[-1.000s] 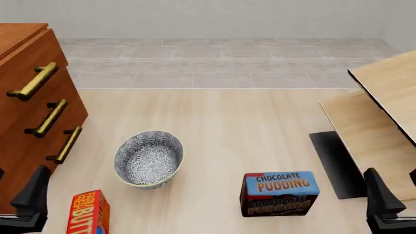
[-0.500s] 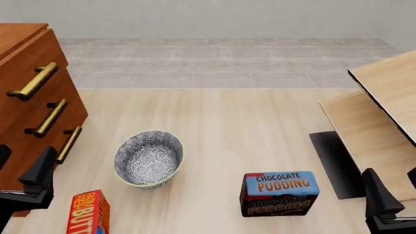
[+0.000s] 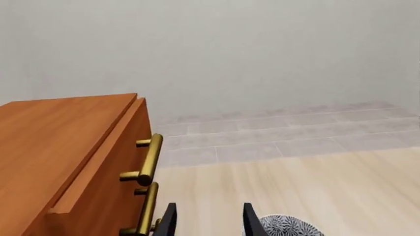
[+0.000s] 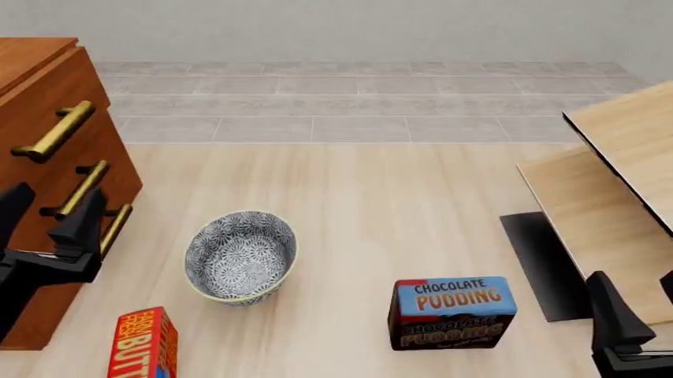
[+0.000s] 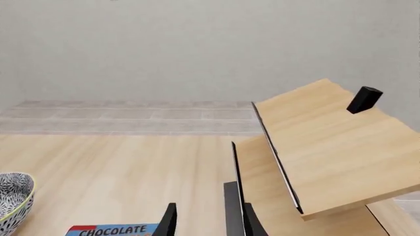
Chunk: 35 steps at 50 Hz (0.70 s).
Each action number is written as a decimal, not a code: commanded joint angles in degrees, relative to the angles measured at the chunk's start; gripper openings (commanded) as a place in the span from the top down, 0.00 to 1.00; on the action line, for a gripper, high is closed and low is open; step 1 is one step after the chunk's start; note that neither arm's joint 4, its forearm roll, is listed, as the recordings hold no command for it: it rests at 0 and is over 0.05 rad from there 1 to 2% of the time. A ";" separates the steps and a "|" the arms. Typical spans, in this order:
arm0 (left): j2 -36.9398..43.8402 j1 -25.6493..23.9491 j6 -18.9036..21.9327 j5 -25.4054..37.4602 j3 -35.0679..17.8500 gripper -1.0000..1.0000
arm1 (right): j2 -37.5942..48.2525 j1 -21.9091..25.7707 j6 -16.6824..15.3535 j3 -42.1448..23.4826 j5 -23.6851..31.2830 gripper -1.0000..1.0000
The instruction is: Close the top drawer of the cabinet and put the bowl on top of it.
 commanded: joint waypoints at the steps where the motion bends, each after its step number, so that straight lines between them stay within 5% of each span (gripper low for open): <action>1: 7.44 -0.73 0.80 -4.60 -3.66 0.00 | -0.16 -0.32 0.30 -0.06 0.02 0.00; 35: 26.95 1.75 0.22 -14.03 -10.12 0.00 | -0.30 -0.61 0.49 -0.02 -0.06 0.00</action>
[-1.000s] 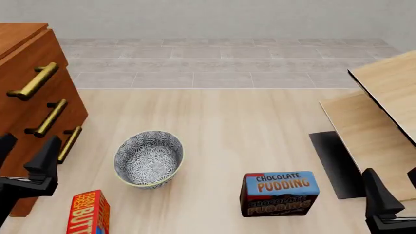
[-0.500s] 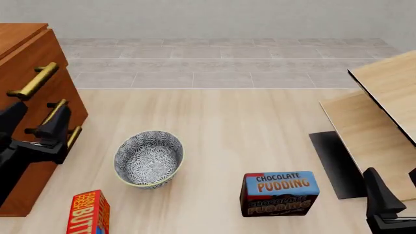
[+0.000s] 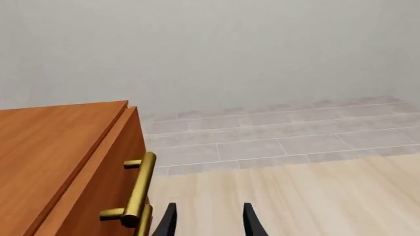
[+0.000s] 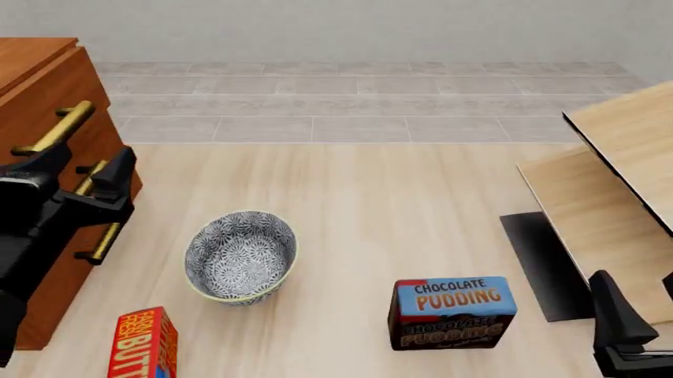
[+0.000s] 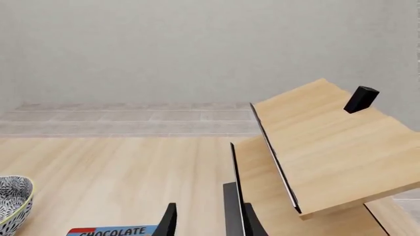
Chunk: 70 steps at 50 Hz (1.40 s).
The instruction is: Close the top drawer of the cabinet and put the bowl on top of it.
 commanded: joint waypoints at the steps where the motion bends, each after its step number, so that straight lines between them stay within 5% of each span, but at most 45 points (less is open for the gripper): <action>1: 4.66 1.45 -0.03 -2.06 -1.67 0.00 | -0.05 -0.09 -0.01 0.01 0.02 0.00; 70: 6.03 14.83 0.45 -2.03 -3.15 0.00 | -0.06 0.28 -0.37 -0.04 0.29 0.00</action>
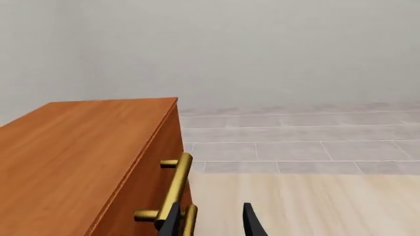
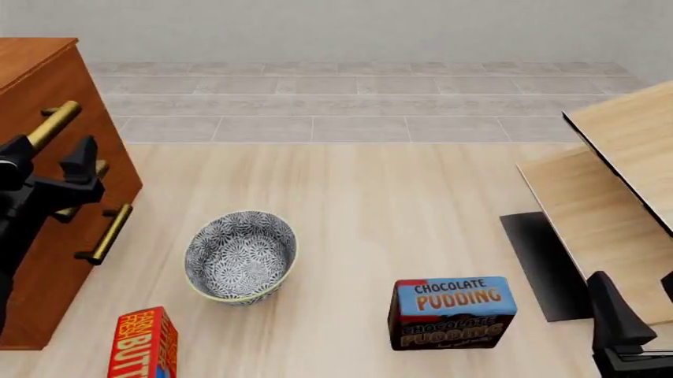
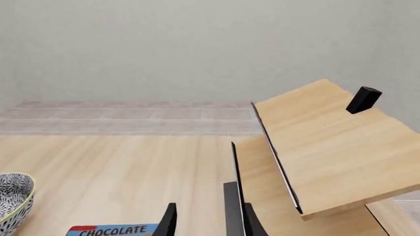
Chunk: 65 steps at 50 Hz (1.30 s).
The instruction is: Close the top drawer of the cabinet and put the bowl on top of it.
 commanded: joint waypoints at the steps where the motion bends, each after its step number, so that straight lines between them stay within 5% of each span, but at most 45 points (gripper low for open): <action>1: 0.31 4.18 0.52 0.40 -0.22 0.00 | -0.04 -0.13 0.07 0.01 -0.04 0.00; 20: 0.29 10.08 1.56 0.51 -0.38 0.00 | -0.08 -0.34 0.30 -0.05 0.01 0.00; 39: -0.54 9.68 1.08 0.14 0.86 0.00 | -0.08 -0.52 0.22 0.05 -0.09 0.00; 65: -22.35 0.64 0.52 17.62 3.99 0.00 | -0.10 -0.18 0.00 -0.09 0.02 0.00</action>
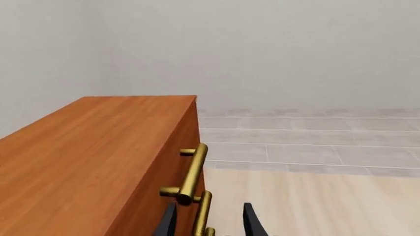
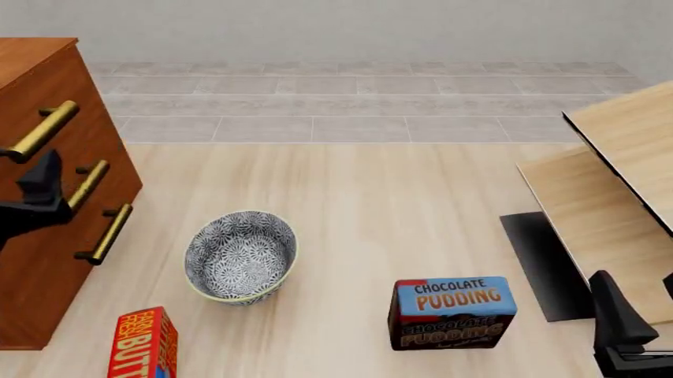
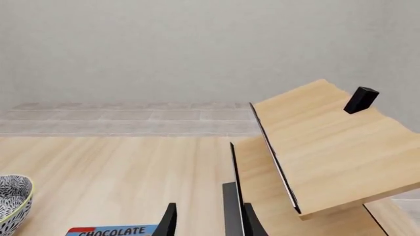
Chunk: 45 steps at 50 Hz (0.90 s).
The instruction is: Close the top drawer of the cabinet and put the bowl on top of it.
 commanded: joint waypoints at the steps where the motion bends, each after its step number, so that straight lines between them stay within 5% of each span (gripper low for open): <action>1: -7.39 -2.18 0.85 7.15 0.33 0.00 | 0.00 0.25 -0.16 0.04 -0.04 0.00; 24: -5.22 -8.42 1.12 20.28 -6.13 0.00 | 0.00 0.39 -0.32 0.14 -0.20 0.00; 45: 3.37 -12.75 -0.20 37.25 -21.09 0.00 | -0.01 0.47 -0.42 0.13 -0.23 0.00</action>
